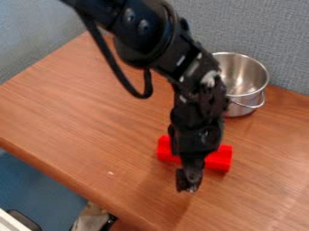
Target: Move the red object from the metal pot to the table
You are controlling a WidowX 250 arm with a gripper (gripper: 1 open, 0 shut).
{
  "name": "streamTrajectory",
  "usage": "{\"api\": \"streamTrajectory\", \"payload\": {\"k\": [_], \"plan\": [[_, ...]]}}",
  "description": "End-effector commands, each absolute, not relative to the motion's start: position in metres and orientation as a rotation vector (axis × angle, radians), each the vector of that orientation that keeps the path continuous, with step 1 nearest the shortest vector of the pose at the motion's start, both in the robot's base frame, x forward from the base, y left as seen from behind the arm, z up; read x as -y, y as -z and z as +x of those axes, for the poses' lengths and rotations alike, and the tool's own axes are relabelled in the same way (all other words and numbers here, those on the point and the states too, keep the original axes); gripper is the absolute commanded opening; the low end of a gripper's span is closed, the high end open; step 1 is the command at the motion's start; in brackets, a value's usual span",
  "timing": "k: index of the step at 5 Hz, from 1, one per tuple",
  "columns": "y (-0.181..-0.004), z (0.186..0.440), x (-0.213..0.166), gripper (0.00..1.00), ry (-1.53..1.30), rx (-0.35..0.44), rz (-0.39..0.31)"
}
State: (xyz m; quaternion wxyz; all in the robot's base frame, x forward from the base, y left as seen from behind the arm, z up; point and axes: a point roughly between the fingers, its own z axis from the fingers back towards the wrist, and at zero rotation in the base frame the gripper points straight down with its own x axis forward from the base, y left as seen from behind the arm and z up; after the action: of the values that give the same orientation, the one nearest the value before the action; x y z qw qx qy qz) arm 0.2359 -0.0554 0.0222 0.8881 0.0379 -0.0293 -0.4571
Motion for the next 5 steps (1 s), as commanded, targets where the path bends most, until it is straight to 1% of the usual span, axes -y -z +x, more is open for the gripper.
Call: {"api": "streamTrajectory", "payload": {"k": [1,2,3,4,5], "plan": [[-0.015,0.244,0.053,1.00,0.987,0.102,0.021],[-0.043,0.236,0.060,1.00,0.989,0.115,0.053],[-0.085,0.233,0.070,1.00,0.982,0.155,0.096],[-0.107,0.245,0.070,1.00,0.889,0.163,0.128],[-0.105,0.268,0.065,1.00,0.736,0.122,0.128]]}}
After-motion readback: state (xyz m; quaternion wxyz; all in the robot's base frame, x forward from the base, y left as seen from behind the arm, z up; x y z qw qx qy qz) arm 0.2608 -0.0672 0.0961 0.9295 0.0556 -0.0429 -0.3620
